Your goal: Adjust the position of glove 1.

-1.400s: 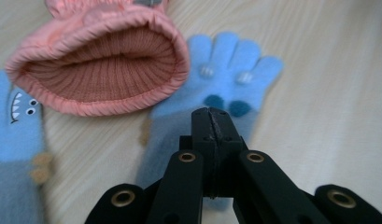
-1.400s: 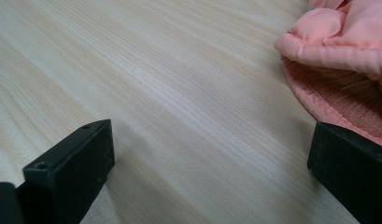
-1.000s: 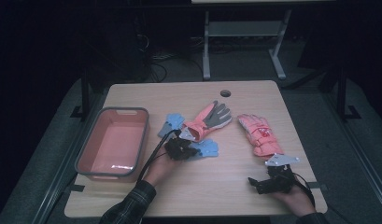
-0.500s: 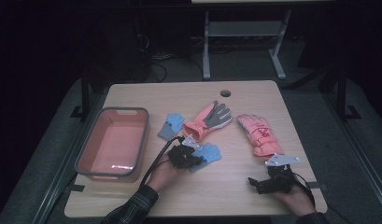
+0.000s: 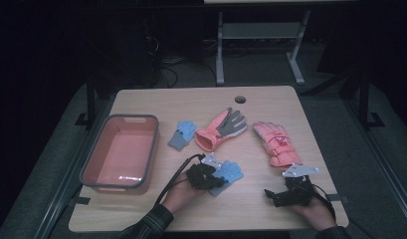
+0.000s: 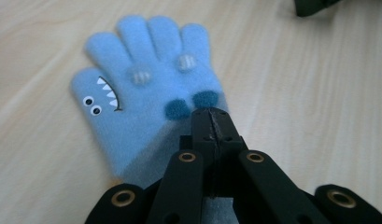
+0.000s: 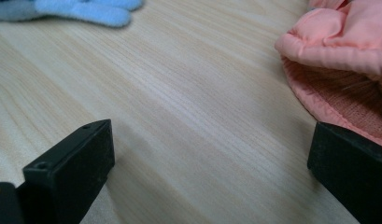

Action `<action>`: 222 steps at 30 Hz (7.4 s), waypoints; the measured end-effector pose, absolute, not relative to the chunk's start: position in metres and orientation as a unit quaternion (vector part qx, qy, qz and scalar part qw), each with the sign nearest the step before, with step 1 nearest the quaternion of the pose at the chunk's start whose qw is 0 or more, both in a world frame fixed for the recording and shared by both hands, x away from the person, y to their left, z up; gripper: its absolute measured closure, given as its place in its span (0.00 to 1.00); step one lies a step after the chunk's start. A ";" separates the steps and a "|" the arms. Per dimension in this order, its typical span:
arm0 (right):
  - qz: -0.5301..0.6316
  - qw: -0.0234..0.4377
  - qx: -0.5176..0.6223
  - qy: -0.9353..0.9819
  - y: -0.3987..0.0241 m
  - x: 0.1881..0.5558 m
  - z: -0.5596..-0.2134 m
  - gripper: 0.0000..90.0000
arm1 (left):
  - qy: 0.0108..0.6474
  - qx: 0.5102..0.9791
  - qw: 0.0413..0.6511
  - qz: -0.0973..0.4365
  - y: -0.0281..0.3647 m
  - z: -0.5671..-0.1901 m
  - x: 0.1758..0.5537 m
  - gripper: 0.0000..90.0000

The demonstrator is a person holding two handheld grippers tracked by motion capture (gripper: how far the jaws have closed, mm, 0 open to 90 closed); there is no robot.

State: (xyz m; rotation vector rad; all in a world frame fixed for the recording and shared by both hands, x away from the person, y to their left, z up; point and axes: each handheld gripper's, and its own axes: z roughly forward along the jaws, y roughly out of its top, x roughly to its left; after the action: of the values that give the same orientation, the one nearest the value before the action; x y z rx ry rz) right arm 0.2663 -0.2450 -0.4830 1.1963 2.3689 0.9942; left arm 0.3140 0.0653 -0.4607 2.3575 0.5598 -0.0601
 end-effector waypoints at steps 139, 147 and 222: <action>0.347 0.153 0.418 0.826 -0.244 0.267 -0.483 0.01 | 0.375 0.819 0.433 -0.038 0.125 -0.404 0.319 0.97; 0.347 0.153 0.417 0.826 -0.244 0.267 -0.483 0.00 | 0.407 0.807 0.425 -0.057 0.135 -0.430 0.332 0.96; 0.340 0.146 0.414 0.831 -0.242 0.268 -0.477 0.22 | 0.300 0.893 0.330 0.062 0.106 -0.456 0.346 0.97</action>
State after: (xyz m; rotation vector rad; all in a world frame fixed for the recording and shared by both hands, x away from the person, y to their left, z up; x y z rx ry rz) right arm 0.2675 -0.2418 -0.4767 1.1932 2.3935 0.9798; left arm 0.3465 0.1064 -0.4562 2.3364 0.7850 0.1616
